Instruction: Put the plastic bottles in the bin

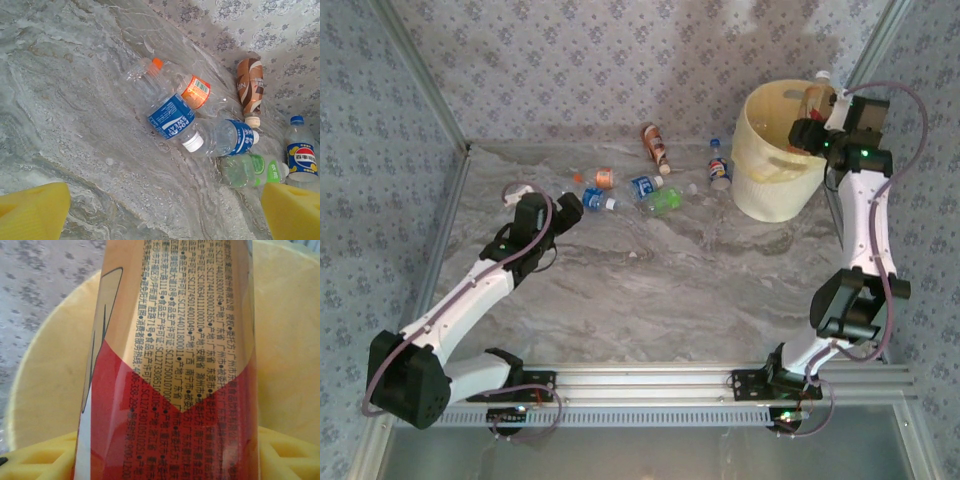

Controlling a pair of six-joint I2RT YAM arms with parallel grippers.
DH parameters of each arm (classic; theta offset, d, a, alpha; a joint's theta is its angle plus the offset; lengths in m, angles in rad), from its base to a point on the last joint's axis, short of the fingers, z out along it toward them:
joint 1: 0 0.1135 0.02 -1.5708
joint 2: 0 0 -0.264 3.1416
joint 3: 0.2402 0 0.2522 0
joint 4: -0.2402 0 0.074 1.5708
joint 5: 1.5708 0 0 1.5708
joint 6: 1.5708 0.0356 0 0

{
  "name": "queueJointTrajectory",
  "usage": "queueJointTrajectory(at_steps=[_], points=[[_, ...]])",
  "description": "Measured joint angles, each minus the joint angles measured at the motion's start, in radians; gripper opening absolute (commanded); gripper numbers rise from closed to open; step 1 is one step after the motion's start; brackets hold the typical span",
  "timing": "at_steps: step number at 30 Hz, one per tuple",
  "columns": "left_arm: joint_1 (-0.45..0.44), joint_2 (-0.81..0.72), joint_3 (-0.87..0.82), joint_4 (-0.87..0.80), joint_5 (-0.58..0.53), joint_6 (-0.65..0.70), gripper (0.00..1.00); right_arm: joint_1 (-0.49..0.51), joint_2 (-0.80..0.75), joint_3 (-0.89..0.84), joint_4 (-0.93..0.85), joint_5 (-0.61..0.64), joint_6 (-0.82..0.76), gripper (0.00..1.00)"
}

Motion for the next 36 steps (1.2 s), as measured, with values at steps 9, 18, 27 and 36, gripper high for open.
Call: queueJointTrajectory(at_steps=[9, 18, 27, 36], points=[[0.008, 0.0, -0.002, -0.008, 0.001, 0.0, 0.98, 0.0, 0.064, 0.082, -0.034, 0.019, 0.006, 0.96], [0.015, 0.005, -0.002, -0.012, 0.01, 0.001, 0.98, 0.012, 0.016, 0.038, -0.008, 0.087, 0.029, 1.0], [0.019, 0.056, -0.002, -0.011, 0.071, 0.009, 0.98, 0.019, -0.186, -0.13, 0.098, 0.087, 0.069, 1.0], [0.031, 0.09, -0.002, -0.01, 0.125, 0.009, 0.98, 0.068, -0.398, -0.396, 0.335, -0.034, 0.143, 1.0]])
